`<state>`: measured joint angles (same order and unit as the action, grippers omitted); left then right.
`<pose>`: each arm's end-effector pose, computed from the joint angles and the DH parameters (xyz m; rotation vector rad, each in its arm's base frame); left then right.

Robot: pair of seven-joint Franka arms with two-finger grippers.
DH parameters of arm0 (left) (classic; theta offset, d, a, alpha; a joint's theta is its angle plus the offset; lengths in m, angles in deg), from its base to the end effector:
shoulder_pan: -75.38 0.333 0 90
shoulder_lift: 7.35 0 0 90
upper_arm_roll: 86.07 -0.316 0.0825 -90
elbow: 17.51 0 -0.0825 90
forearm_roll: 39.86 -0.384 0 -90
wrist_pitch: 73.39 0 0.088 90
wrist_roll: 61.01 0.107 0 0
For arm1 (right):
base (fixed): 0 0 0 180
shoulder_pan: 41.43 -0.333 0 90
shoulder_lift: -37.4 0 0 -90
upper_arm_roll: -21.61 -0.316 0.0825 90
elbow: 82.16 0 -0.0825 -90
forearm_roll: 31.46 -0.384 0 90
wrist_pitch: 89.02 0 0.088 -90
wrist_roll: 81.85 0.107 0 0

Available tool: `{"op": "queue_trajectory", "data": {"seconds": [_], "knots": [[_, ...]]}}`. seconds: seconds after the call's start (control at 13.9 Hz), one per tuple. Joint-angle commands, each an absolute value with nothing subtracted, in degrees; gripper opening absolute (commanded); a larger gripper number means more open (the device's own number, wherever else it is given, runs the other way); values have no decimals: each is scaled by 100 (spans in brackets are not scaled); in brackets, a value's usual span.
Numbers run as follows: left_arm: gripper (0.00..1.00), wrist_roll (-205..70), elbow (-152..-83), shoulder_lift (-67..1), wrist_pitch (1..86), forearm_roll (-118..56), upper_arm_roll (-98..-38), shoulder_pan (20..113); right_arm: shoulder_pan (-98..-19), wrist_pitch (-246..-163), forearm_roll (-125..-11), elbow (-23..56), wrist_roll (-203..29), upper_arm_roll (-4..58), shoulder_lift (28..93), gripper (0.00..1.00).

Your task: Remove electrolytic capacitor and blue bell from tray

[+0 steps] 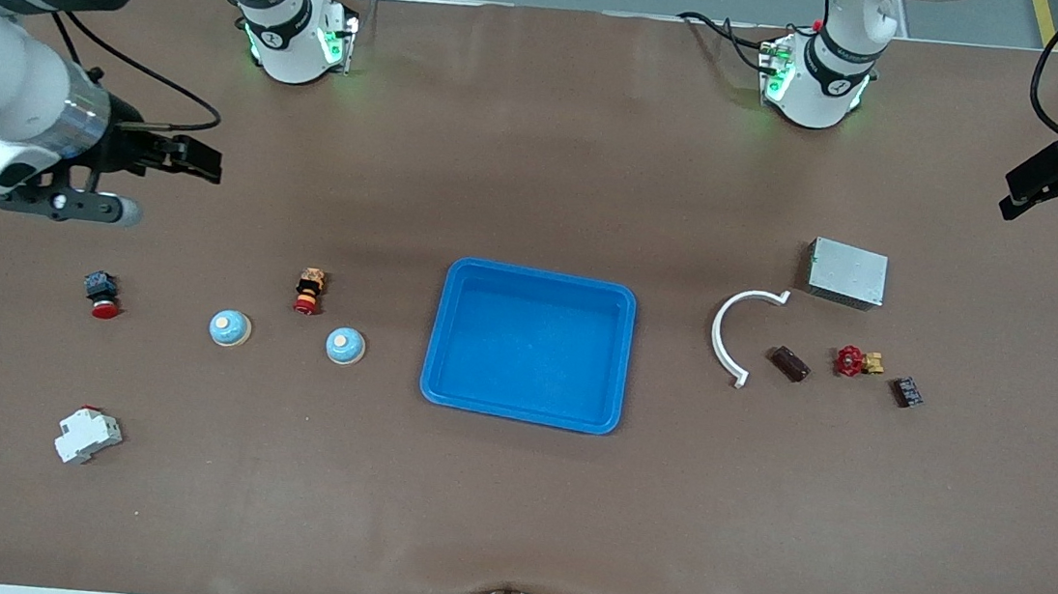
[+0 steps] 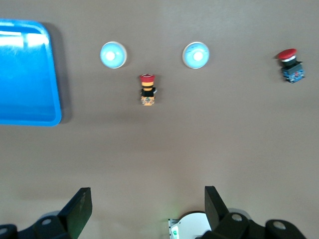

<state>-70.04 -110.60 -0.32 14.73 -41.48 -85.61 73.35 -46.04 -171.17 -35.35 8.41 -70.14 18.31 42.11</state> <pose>0.5121 -0.0195 0.6617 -3.1103 -0.1800 -0.0603 0.5533 0.0837 0.5642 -3.0854 0.0994 0.3691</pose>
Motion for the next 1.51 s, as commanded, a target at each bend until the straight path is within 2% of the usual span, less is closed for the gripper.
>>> {"op": "queue_trajectory", "data": {"seconds": [0.0,0.22,0.65,1.01,1.15,1.44], "knots": [[100,-6892,-11032,12,1337,-4012,-8564,7344,-4127,-17075,-3462,608,-7391,1739,4249,100],[100,-6866,-11032,21,1293,-4012,-8555,7335,-3739,-17435,-3305,608,-8061,1748,4206,100],[100,-6954,-11032,170,1099,-4012,-8405,7353,-3563,-17998,-3155,1100,-8097,1774,3626,100],[100,-6945,-11050,512,801,-4021,-8414,7371,-3475,-17911,-3155,723,-8106,1774,3687,100],[100,-6936,-11058,618,485,-4012,-8414,7371,-3440,-17605,-3225,687,-8097,1774,3687,100],[100,-6971,-11041,584,527,-4021,-8405,7309,-3413,-17445,-3234,582,-8088,1774,3687,100]]}}
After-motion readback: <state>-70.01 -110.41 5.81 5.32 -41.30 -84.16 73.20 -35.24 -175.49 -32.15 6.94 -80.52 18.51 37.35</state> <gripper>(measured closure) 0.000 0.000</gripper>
